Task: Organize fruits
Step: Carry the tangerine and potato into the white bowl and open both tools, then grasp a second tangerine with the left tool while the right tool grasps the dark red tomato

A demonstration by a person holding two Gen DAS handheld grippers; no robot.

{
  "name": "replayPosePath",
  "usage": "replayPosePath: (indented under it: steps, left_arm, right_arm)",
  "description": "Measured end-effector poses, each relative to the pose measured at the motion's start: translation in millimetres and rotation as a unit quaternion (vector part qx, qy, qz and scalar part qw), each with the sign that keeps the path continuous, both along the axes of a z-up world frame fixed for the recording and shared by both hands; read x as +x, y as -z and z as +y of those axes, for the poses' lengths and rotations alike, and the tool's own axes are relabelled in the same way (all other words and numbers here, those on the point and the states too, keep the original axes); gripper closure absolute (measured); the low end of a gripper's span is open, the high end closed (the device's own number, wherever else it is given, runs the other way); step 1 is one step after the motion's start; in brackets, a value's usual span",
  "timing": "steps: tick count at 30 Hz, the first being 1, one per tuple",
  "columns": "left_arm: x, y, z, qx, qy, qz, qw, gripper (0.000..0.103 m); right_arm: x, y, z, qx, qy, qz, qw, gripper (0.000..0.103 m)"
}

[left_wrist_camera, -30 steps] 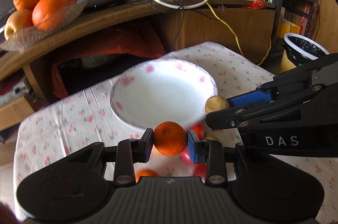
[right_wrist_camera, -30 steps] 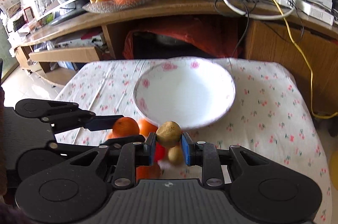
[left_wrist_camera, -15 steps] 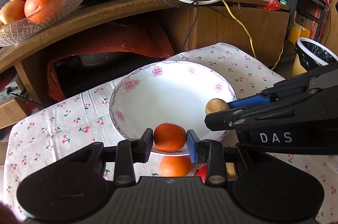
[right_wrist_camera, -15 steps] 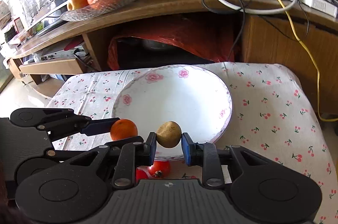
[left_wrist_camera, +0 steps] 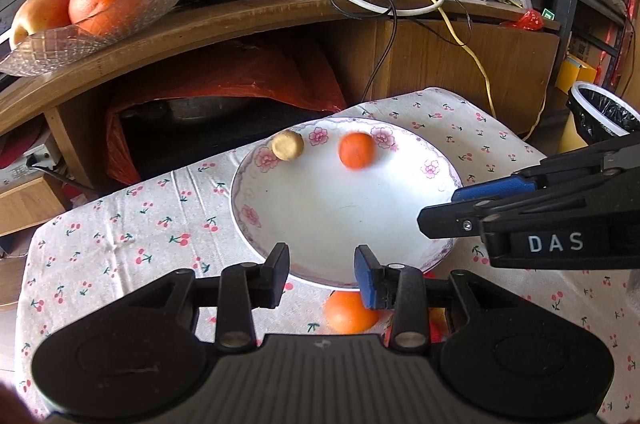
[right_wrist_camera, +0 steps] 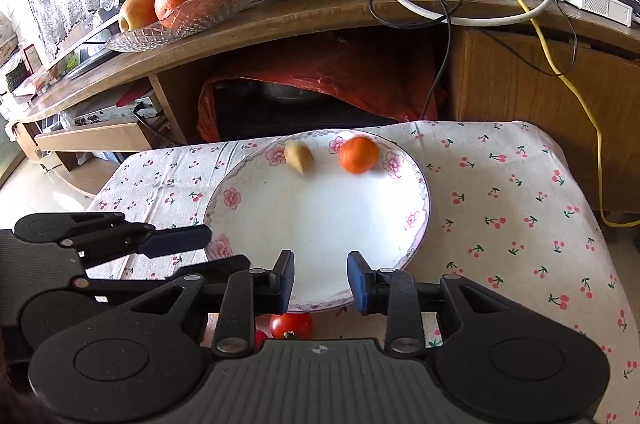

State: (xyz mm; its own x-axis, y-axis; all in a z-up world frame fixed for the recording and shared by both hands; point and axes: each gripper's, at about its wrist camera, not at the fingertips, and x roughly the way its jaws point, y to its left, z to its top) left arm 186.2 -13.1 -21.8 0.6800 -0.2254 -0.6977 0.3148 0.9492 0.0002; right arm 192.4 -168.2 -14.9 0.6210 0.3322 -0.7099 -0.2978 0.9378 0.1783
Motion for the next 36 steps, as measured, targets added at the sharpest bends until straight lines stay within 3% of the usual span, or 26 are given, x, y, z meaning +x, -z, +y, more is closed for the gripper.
replayPosePath:
  steps: [12, 18, 26, 36]
  left_arm:
    - [-22, 0, 12, 0.000, 0.023, 0.019, 0.9996, 0.057]
    - [-37, -3, 19, 0.000, 0.043, 0.030, 0.9986, 0.053]
    - [-56, 2, 33, 0.011, 0.071, 0.037, 0.9967, 0.051]
    - [-52, 12, 37, 0.014, 0.072, 0.047, 0.9962, 0.047]
  right_arm:
    - [-29, -5, 5, 0.001, -0.031, 0.007, 1.000, 0.066]
    - [-47, -2, 6, 0.007, -0.044, 0.029, 0.999, 0.064]
    - [-62, 7, 17, 0.001, -0.073, 0.053, 0.996, 0.054]
    - [-58, 28, 32, -0.015, -0.082, 0.083, 0.993, 0.054]
